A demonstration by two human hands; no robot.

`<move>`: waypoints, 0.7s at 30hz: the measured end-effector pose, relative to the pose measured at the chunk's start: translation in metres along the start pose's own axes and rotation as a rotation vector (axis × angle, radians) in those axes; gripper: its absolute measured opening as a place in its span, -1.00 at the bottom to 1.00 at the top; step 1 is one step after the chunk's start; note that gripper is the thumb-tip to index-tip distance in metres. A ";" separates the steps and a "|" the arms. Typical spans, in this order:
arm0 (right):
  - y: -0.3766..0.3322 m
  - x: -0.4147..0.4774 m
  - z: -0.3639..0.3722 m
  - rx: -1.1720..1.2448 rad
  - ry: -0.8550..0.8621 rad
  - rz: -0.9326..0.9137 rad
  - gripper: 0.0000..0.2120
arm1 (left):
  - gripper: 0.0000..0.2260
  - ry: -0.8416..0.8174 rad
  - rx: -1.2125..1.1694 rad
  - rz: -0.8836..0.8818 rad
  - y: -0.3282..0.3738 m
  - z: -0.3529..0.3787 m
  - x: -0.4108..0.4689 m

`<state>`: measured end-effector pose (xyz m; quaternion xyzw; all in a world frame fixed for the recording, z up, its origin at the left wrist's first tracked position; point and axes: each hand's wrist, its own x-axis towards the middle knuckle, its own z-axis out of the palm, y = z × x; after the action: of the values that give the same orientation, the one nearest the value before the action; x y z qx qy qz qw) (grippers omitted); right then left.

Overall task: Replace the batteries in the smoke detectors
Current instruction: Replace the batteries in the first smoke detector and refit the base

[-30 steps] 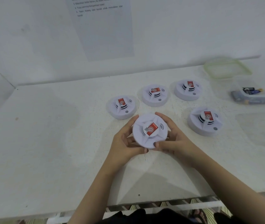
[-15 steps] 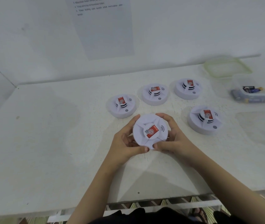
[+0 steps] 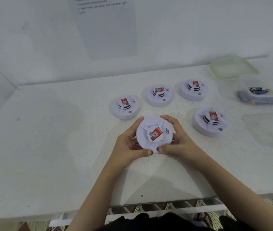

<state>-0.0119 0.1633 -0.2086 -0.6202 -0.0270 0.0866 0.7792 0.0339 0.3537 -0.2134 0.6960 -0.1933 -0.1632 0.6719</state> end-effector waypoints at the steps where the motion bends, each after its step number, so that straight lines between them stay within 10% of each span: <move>1: 0.000 0.000 0.000 0.000 -0.003 0.001 -0.24 | -0.25 0.000 -0.002 0.001 0.000 0.000 0.000; 21: -0.001 -0.001 0.000 -0.030 -0.005 0.004 -0.23 | -0.24 -0.009 -0.015 -0.014 -0.003 -0.001 0.000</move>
<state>-0.0128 0.1627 -0.2076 -0.6316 -0.0291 0.0893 0.7696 0.0347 0.3542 -0.2167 0.6918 -0.1901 -0.1727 0.6749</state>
